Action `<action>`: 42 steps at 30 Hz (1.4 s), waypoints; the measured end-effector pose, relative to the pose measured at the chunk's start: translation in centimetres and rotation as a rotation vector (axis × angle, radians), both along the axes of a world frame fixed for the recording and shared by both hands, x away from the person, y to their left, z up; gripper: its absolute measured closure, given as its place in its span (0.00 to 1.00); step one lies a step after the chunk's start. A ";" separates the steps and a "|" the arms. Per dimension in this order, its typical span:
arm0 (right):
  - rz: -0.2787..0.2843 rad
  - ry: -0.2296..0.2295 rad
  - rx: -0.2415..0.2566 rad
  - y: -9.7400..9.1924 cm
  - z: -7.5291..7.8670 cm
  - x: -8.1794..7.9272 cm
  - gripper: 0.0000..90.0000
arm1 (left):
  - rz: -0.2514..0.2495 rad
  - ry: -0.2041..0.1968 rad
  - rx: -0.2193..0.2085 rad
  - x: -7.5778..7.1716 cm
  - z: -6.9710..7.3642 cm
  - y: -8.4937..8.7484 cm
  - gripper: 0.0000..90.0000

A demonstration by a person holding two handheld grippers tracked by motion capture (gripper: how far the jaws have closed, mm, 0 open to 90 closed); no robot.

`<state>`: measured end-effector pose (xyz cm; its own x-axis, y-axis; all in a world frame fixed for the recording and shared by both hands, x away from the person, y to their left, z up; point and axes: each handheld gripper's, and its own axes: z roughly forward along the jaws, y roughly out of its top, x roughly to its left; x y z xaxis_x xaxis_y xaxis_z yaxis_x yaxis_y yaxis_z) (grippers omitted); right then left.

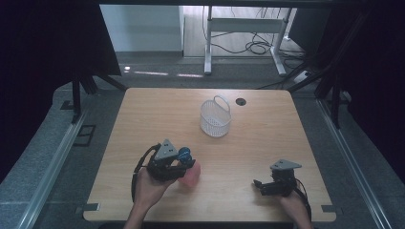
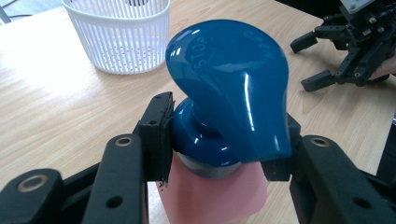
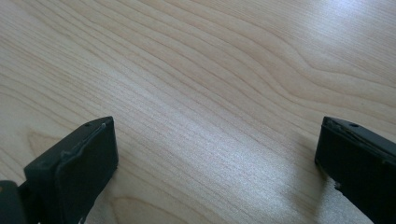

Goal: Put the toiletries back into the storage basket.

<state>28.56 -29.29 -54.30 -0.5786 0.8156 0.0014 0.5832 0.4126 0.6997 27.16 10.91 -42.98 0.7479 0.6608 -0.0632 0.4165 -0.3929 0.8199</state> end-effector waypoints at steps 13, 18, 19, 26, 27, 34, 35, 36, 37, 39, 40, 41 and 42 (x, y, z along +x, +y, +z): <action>0.000 0.001 0.000 0.0 0.0 0.0 0.00 | 0.001 0.015 0.029 1.5 1.0 -0.8 0.59; 0.000 0.000 0.000 0.0 0.0 0.0 0.00 | 0.013 0.012 0.026 2.0 1.3 -0.8 0.59; 0.000 0.000 0.000 0.0 0.0 0.0 0.00 | 0.013 0.012 0.026 2.2 1.4 -0.8 0.59; 0.001 0.003 0.000 0.0 0.0 0.0 0.00 | 0.025 0.007 0.037 3.0 2.1 -1.0 0.59; 0.001 0.001 0.000 0.0 0.0 0.0 0.00 | 0.025 0.007 0.037 3.0 2.1 -1.0 0.59; 0.004 0.002 -0.002 0.0 0.0 0.0 0.00 | 0.032 0.000 0.035 3.8 2.9 -1.0 0.59; 0.003 -0.001 -0.001 0.0 0.0 0.0 0.00 | 0.032 0.001 0.032 4.1 3.1 -1.0 0.59; 0.003 -0.001 -0.001 0.0 0.0 0.0 0.00 | 0.032 0.001 0.032 4.1 3.1 -1.0 0.59; 0.004 -0.001 -0.001 0.0 0.0 0.0 0.00 | 0.035 0.003 0.027 4.2 3.2 -1.1 0.59; 0.003 0.001 -0.001 0.0 0.0 0.0 0.00 | 0.035 0.000 0.028 4.5 3.4 -1.1 0.59; 0.004 0.000 -0.001 0.0 0.0 0.1 0.00 | 0.035 0.001 0.028 4.6 3.5 -1.2 0.59; 0.004 0.000 -0.001 0.0 0.0 0.1 0.00 | 0.034 0.001 0.027 4.7 3.6 -1.3 0.59; 0.005 0.000 -0.002 0.0 0.0 0.1 0.00 | 0.033 0.000 0.030 4.8 3.7 -1.3 0.59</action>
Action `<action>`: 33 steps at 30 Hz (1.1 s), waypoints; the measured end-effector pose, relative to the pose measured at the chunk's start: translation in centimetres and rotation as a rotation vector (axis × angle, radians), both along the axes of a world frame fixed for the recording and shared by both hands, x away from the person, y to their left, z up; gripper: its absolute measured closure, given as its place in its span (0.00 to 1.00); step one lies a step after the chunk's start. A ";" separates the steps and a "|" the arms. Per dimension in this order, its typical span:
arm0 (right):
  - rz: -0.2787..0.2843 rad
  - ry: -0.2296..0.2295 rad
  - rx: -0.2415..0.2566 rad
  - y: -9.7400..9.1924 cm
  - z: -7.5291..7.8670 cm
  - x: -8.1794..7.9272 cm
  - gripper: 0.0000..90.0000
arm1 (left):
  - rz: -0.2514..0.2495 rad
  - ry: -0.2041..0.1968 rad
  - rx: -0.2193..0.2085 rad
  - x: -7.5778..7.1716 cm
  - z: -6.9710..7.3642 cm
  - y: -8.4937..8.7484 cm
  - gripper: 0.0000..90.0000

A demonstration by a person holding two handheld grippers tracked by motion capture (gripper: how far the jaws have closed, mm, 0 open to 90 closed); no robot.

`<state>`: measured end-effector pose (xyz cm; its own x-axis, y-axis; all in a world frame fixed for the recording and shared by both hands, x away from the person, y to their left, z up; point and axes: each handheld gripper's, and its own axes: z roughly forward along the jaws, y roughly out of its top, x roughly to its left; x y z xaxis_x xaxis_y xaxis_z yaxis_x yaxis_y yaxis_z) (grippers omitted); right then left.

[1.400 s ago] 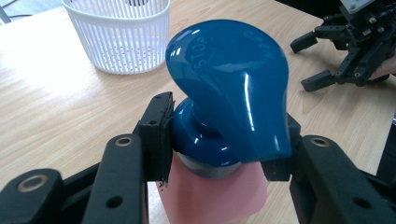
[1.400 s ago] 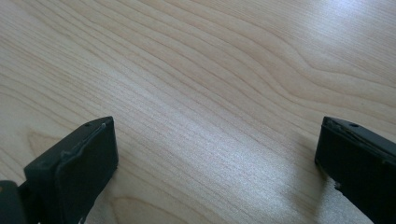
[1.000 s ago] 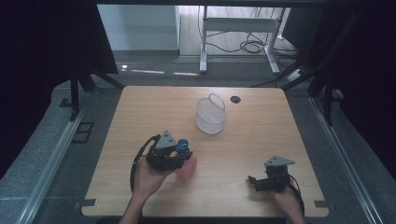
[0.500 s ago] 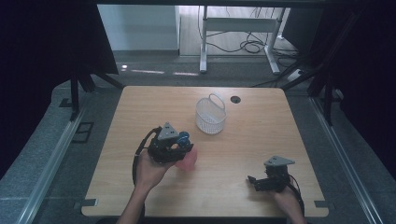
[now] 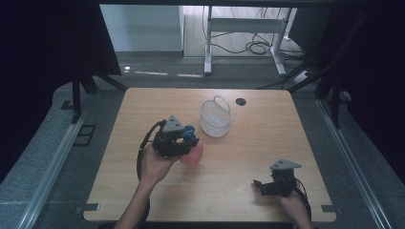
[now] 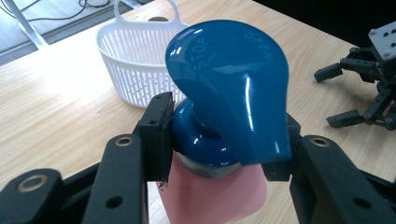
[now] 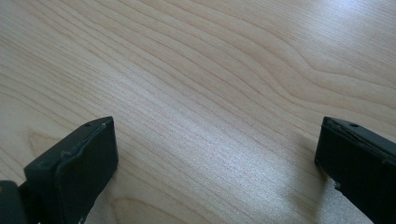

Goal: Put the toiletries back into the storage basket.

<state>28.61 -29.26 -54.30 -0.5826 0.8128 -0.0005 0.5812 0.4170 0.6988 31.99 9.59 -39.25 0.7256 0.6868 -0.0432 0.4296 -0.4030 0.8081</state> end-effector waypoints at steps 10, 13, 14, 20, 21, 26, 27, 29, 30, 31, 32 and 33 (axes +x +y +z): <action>0.000 -0.001 0.000 0.0 0.0 0.0 0.00 | -0.002 -0.016 0.006 1.3 1.3 -0.6 0.59; 0.001 -0.001 0.001 0.0 0.0 0.0 0.00 | -0.003 -0.020 0.003 1.7 1.7 -0.7 0.59; 0.001 -0.001 0.001 0.0 0.0 0.0 0.00 | -0.007 -0.022 0.006 1.8 1.8 -0.8 0.59; 0.001 0.000 0.001 0.0 0.0 0.0 0.00 | -0.004 -0.028 0.018 2.5 2.2 -1.3 0.59; 0.001 0.000 0.001 0.0 0.0 0.0 0.00 | -0.004 -0.028 0.019 2.7 2.3 -1.3 0.59; 0.004 -0.002 0.000 0.0 0.0 0.0 0.00 | -0.004 -0.027 0.028 3.4 2.6 -1.7 0.59; 0.003 -0.001 0.001 0.0 0.0 0.0 0.00 | -0.003 -0.029 0.029 3.5 2.7 -1.8 0.59; 0.003 -0.001 0.000 0.0 0.0 0.0 0.00 | -0.002 -0.030 0.031 3.8 2.9 -2.0 0.59; 0.002 0.000 0.001 0.0 0.0 0.0 0.00 | -0.003 -0.031 0.030 3.9 3.0 -2.1 0.59; 0.003 -0.001 0.001 0.0 0.0 0.0 0.00 | -0.002 -0.031 0.030 4.0 3.1 -2.1 0.59; 0.003 -0.001 0.001 0.0 0.0 0.0 0.00 | -0.002 -0.033 0.031 4.1 3.2 -2.2 0.59; 0.003 -0.001 0.001 0.0 0.0 0.0 0.00 | -0.001 -0.033 0.031 4.2 3.3 -2.3 0.59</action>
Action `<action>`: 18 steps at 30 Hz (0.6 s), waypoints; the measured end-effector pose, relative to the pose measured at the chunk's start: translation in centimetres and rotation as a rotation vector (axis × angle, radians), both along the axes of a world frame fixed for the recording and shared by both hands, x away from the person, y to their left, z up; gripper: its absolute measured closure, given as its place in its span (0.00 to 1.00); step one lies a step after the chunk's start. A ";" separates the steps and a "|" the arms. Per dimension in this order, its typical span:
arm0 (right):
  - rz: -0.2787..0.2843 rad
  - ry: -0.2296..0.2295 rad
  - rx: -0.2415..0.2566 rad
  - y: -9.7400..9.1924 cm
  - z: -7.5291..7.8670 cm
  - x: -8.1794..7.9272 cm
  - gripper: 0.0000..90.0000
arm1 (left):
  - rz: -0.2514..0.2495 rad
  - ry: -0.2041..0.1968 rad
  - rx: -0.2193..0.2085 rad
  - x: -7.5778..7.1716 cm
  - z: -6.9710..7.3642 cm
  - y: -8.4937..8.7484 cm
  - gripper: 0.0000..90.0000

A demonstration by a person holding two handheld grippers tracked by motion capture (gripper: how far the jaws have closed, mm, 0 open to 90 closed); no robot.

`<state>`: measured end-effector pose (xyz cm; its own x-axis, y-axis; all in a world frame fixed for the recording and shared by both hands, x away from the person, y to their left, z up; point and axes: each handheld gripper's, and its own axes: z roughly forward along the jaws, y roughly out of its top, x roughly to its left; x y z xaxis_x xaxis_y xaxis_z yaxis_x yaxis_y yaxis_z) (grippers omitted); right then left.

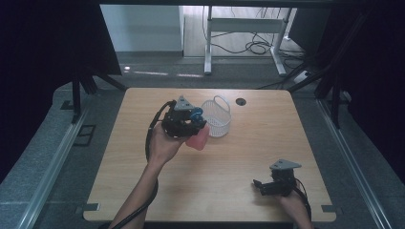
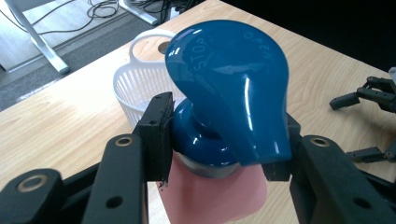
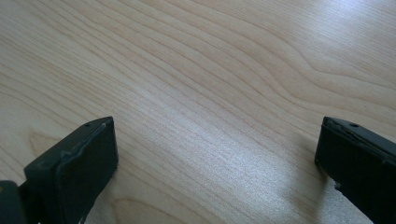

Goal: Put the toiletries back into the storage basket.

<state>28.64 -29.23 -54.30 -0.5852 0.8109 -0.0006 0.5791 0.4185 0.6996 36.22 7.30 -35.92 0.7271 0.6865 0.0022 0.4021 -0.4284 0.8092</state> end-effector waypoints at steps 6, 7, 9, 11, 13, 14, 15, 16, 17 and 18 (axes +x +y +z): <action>-0.001 0.001 0.000 0.0 0.0 0.0 0.00 | 0.004 -0.002 -0.007 0.7 0.7 -0.4 0.59; 0.000 0.001 0.000 0.0 0.0 0.0 0.00 | 0.003 -0.001 -0.008 0.8 0.8 -0.5 0.59; 0.000 0.001 0.000 0.0 0.0 0.0 0.00 | 0.005 0.000 -0.007 1.0 0.9 -0.6 0.59; 0.000 0.001 0.000 0.0 0.0 0.0 0.00 | 0.009 0.001 -0.006 1.3 1.1 -0.7 0.59; 0.000 0.000 0.000 0.0 0.0 0.0 0.00 | 0.013 -0.001 -0.003 1.6 1.2 -0.8 0.59; 0.001 0.000 0.000 0.0 0.0 0.0 0.00 | 0.015 0.000 -0.007 1.7 1.3 -0.9 0.59; 0.001 0.000 0.000 0.0 0.0 0.0 0.00 | 0.016 0.000 -0.006 1.9 1.4 -1.0 0.59; 0.002 0.001 0.000 0.0 0.0 0.0 0.00 | 0.017 0.001 -0.009 2.0 1.5 -1.0 0.59; 0.002 0.001 0.000 0.0 0.0 0.0 0.00 | 0.018 0.001 -0.010 2.1 1.5 -1.1 0.59; 0.001 0.002 0.002 0.0 0.0 0.0 0.00 | 0.019 0.000 -0.011 2.3 1.6 -1.2 0.59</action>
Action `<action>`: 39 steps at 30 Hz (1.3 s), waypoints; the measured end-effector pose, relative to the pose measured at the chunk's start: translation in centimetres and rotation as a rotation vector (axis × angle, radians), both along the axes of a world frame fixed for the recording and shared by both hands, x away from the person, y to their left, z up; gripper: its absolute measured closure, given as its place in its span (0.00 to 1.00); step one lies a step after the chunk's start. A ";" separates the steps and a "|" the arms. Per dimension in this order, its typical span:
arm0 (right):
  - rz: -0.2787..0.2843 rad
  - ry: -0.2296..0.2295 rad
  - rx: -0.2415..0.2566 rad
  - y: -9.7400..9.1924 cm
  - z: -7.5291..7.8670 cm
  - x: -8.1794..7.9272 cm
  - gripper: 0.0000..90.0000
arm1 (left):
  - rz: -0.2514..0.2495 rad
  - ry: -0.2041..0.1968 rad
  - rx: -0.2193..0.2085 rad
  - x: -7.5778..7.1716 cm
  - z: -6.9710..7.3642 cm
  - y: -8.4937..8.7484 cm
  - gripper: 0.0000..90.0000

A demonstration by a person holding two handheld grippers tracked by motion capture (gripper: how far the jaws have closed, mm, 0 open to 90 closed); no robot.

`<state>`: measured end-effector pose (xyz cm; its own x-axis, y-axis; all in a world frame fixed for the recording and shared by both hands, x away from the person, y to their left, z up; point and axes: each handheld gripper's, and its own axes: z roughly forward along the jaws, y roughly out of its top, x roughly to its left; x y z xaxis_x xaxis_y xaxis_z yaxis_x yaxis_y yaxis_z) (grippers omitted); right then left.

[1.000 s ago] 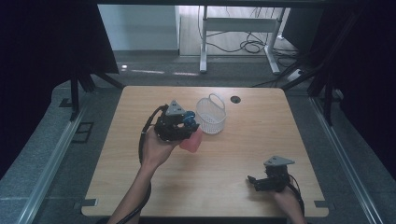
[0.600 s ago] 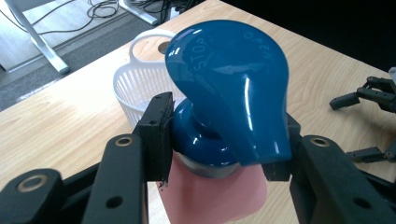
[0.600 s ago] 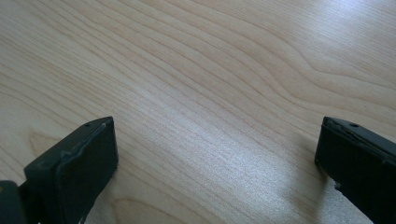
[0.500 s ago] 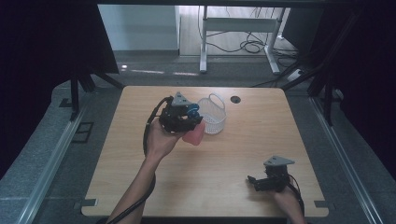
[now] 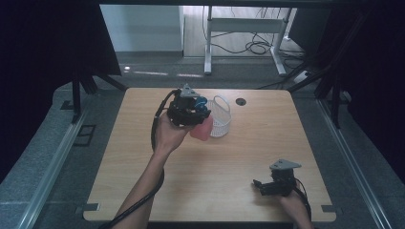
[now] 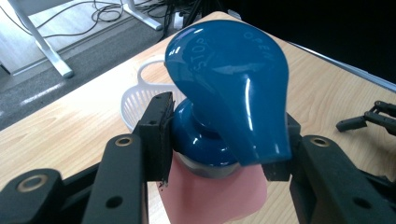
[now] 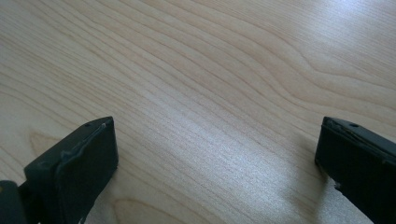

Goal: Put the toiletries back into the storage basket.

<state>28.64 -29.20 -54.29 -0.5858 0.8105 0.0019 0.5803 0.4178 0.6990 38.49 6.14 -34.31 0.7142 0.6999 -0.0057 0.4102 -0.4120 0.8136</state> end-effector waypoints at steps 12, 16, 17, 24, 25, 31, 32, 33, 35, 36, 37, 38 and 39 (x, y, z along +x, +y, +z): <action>-0.002 0.001 0.006 0.1 0.0 0.0 0.00 | 0.017 -0.006 -0.003 1.5 1.2 -0.9 0.59; 0.002 -0.001 0.003 0.1 0.0 0.0 0.00 | 0.021 -0.007 0.002 2.1 1.4 -1.3 0.59; 0.004 -0.004 0.002 0.1 0.0 0.1 0.00 | 0.023 -0.008 0.004 2.2 1.5 -1.5 0.59; 0.004 0.000 0.004 0.1 0.0 0.1 0.00 | 0.033 -0.012 0.020 3.3 1.6 -2.5 0.59; 0.003 0.000 0.004 0.1 0.0 0.1 0.00 | 0.035 -0.014 0.025 3.5 1.5 -2.7 0.59; 0.004 -0.001 0.003 0.1 0.0 0.1 0.00 | 0.052 -0.025 0.029 4.4 1.2 -3.5 0.59; 0.005 -0.001 0.005 0.2 0.0 0.1 0.00 | 0.056 -0.027 0.028 4.6 1.1 -3.7 0.59; 0.005 -0.001 0.005 0.2 0.0 0.1 0.00 | 0.058 -0.028 0.025 4.7 1.1 -3.8 0.59; 0.007 -0.001 0.005 0.2 0.0 0.1 0.00 | 0.063 -0.031 0.024 5.0 1.0 -4.0 0.59; 0.008 -0.002 0.004 0.2 0.0 0.1 0.00 | 0.066 -0.033 0.019 5.1 0.9 -4.1 0.59; 0.007 -0.002 0.005 0.2 0.0 0.1 0.00 | 0.067 -0.035 0.023 5.2 0.9 -4.2 0.59; 0.007 -0.003 0.005 0.2 0.0 0.1 0.00 | 0.066 -0.036 0.028 5.3 0.9 -4.4 0.59; 0.008 -0.004 0.004 0.2 0.0 0.1 0.00 | 0.069 -0.038 0.024 5.4 0.9 -4.5 0.59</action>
<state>28.77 -29.02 -54.32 -0.5926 0.8055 0.0029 0.5741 0.4198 0.7030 43.88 1.68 -33.38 0.6635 0.7472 0.0379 0.4078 -0.4037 0.8190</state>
